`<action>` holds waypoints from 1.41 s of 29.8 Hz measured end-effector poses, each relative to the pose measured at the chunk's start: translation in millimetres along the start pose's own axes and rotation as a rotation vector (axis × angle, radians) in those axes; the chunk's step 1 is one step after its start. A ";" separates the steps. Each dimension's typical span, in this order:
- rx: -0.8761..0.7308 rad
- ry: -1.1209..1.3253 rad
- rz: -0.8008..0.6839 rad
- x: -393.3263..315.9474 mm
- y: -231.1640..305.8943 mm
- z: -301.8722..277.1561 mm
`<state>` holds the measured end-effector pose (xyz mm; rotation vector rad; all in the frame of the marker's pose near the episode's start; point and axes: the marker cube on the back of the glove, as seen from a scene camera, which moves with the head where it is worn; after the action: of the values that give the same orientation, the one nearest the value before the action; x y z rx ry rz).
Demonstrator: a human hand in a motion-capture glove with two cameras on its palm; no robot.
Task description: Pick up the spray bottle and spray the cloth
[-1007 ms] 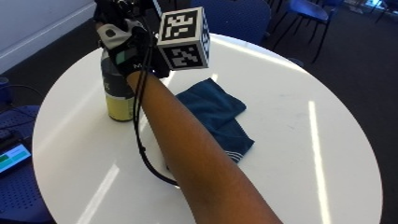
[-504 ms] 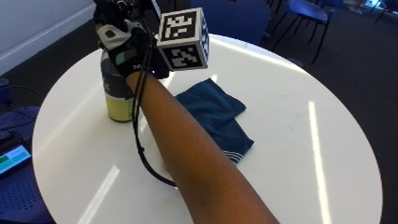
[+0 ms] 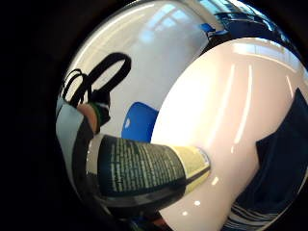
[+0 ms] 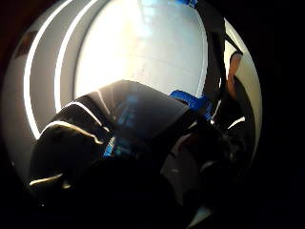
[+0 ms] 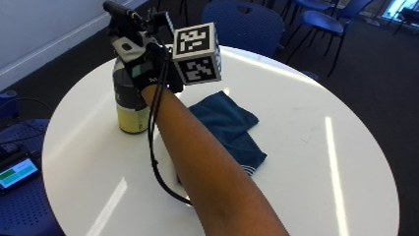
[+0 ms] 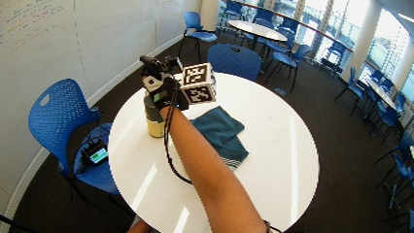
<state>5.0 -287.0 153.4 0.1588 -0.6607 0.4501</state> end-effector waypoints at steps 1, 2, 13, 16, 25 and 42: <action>-0.006 -0.004 0.007 2.1 0.9 0.2; -0.011 -0.007 0.012 3.9 1.6 0.1; -0.035 0.037 0.009 9.5 7.7 -3.4; -0.025 0.043 0.000 8.7 10.6 -4.3; -0.029 -0.026 -0.025 -1.3 32.9 -9.5; -0.113 -0.238 -0.229 -71.1 137.7 -62.1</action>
<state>-72.2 -171.7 60.7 0.1797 -0.8883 0.1739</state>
